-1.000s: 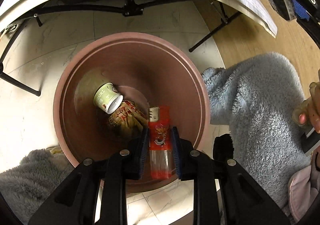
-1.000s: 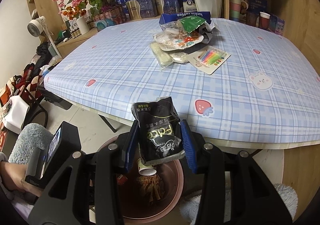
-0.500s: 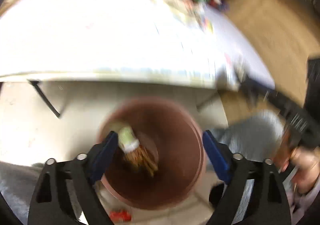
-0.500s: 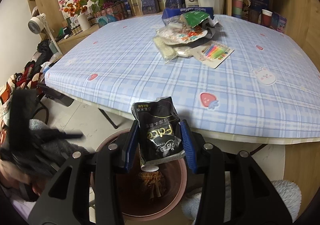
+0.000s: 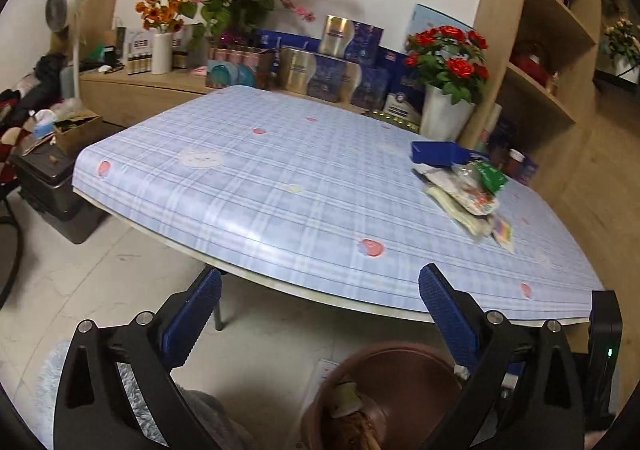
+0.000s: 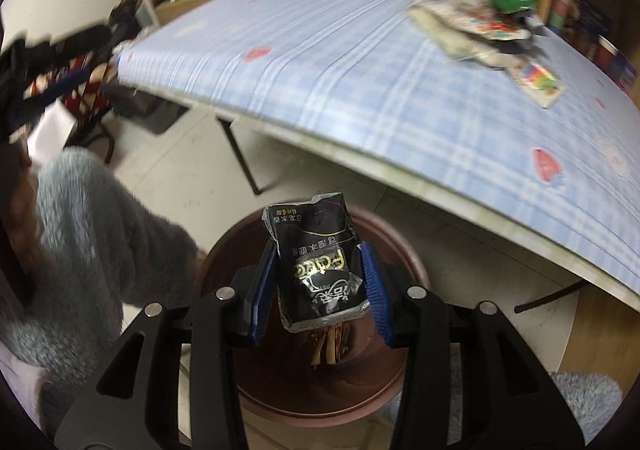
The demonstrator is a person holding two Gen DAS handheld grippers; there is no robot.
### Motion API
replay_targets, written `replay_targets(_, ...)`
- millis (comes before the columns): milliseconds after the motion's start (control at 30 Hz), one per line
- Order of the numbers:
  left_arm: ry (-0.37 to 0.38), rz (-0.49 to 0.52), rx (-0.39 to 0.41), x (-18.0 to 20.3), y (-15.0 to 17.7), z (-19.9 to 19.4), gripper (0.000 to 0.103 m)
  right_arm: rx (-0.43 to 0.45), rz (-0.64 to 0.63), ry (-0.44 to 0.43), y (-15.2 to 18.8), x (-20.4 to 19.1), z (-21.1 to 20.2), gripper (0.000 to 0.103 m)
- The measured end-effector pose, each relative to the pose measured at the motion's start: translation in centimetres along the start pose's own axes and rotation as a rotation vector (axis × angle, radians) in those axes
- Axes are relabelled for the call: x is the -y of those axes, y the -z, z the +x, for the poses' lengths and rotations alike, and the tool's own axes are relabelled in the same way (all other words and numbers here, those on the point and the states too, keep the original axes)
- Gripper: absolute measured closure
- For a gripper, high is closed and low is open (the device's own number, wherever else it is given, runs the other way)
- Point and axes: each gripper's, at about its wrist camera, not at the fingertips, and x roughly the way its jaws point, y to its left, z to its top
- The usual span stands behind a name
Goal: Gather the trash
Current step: 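Release the lighter into the bin with the left tool while the right tool releases the black bag, then move both tools back over the table toward the remaining trash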
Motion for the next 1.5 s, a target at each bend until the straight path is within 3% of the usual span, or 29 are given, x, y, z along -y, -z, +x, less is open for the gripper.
replay_targets(333,-0.032,0.016,-0.043,-0.3,0.6,1.4,0.006,-0.116,-0.153,-0.022,1.4,-3.9,2.7,0.058)
replay_targets(433,-0.036,0.010,-0.053,-0.5,0.7,1.7,0.006,-0.134,-0.170,-0.045,1.7,-4.4,3.0,0.051)
replay_targets(500,-0.040,0.006,-0.060,-0.6,0.7,1.8,0.006,-0.140,-0.184,-0.056,1.8,-4.7,3.0,0.038)
replay_targets(533,-0.042,0.003,-0.062,-0.6,0.7,1.8,0.006,-0.136,-0.190,-0.051,1.9,-5.0,2.9,0.026)
replay_targets(567,-0.043,0.002,-0.064,-0.6,0.8,1.9,0.006,-0.124,-0.195,-0.041,1.9,-5.1,2.7,0.018)
replay_targets(667,-0.045,0.003,-0.066,-0.6,0.8,1.9,0.006,-0.082,-0.186,-0.001,1.7,-4.8,2.0,0.006)
replay_targets(967,-0.045,0.024,-0.059,-0.2,0.8,1.8,0.006,0.241,-0.052,0.174,0.0,-0.8,-3.5,0.006)
replay_targets(1233,-0.051,0.038,-0.056,0.1,0.7,1.9,0.006,0.347,0.095,0.234,-0.3,3.1,-5.6,0.006)
replay_targets(1500,-0.057,0.079,-0.074,1.0,1.0,2.4,0.006,0.381,0.236,0.210,0.0,7.2,-6.3,0.006)
